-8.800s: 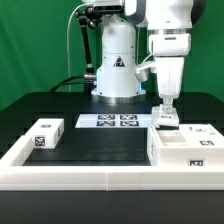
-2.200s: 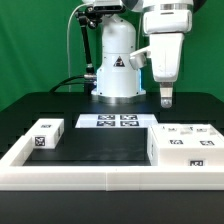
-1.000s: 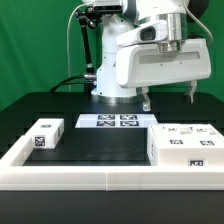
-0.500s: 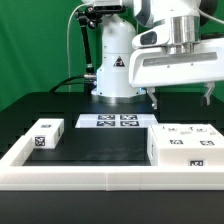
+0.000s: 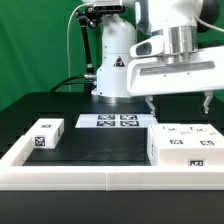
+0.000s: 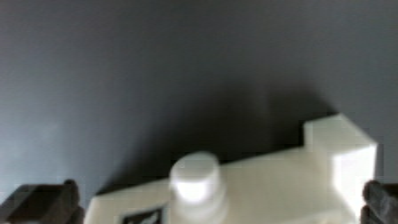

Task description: Assemble cabinet

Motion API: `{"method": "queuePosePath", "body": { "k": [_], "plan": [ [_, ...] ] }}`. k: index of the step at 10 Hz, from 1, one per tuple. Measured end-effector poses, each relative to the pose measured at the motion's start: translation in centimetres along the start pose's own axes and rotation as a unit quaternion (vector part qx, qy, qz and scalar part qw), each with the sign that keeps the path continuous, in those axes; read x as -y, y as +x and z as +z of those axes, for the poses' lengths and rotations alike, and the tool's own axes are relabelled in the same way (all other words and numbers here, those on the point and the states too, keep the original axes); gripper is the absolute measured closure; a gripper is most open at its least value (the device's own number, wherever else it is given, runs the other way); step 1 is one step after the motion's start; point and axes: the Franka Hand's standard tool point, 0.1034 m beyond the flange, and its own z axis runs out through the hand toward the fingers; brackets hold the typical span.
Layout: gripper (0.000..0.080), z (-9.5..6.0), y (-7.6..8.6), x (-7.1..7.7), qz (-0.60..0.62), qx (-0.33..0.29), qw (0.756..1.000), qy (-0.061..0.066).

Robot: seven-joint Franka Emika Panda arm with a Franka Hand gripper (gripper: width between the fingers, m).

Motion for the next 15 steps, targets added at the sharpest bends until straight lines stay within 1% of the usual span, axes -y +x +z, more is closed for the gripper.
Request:
{"method": "queuePosePath", "body": {
  "k": [1,3,4,5,10,12,15],
  "plan": [
    [0.0003,0.8,-0.3,-0.1,-0.016,0.005,1.000,-0.007],
    [0.0003,2.2,-0.8,0.3,-0.042,0.007,0.999,-0.020],
    [0.0003,2.7,-0.3,-1.0,-0.068,0.009,0.997,-0.025],
    [0.0003,2.7,-0.2,-1.2,-0.060,0.008,0.998,-0.025],
    [0.0003,2.9,-0.4,-1.1,-0.067,0.011,0.997,-0.026],
    [0.0003,4.3,-0.2,-1.1,-0.068,0.012,0.997,-0.027],
    [0.0003,5.0,0.0,-1.1,-0.070,0.008,0.997,-0.028]
  ]
}}
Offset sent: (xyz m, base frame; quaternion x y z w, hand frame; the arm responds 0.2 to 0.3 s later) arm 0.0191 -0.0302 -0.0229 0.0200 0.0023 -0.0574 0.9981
